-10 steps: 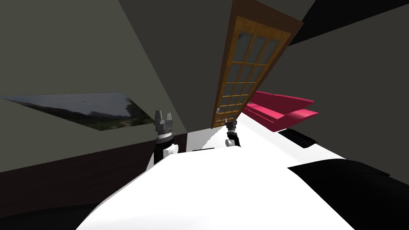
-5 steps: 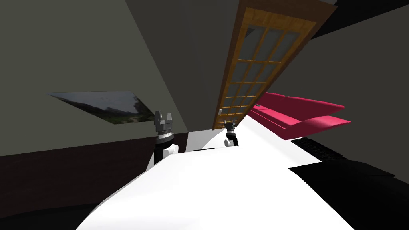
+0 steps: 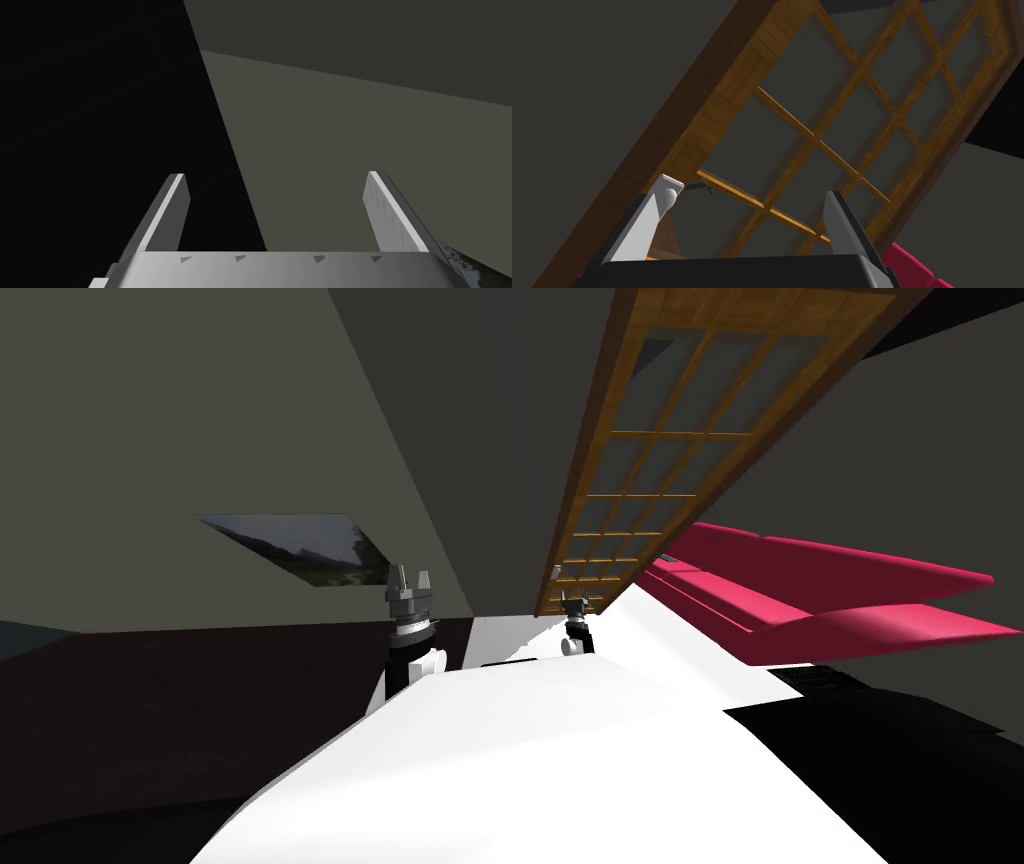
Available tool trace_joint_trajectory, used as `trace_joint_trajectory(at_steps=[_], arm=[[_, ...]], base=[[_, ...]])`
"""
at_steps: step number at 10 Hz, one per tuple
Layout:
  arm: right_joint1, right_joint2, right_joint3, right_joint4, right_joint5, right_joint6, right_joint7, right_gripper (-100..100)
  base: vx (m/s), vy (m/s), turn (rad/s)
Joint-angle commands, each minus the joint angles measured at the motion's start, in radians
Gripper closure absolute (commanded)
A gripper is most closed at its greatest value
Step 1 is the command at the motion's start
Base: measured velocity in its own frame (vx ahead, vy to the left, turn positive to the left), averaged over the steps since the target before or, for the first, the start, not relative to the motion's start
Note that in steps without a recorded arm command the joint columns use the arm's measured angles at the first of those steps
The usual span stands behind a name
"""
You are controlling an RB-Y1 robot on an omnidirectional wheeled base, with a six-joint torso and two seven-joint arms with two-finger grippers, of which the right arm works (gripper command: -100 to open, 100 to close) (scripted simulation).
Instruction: Pull the door open
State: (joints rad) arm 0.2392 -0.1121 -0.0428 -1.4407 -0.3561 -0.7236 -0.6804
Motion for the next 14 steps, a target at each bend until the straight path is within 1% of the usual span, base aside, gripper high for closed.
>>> trace_joint_trajectory(at_steps=[1, 7, 14], arm=[[-0.021, -0.002, 0.001, 0.049, -0.022, -0.012, -0.034, -100], [-0.071, -0.007, 0.006, 0.194, -0.1, -0.046, -0.15, -100], [-0.126, -0.011, 0.011, 0.35, -0.184, -0.083, -0.274, -100]], base=[[0.025, -0.101, 0.184], [0.03, -0.117, 0.179], [0.018, -0.113, 0.17]])
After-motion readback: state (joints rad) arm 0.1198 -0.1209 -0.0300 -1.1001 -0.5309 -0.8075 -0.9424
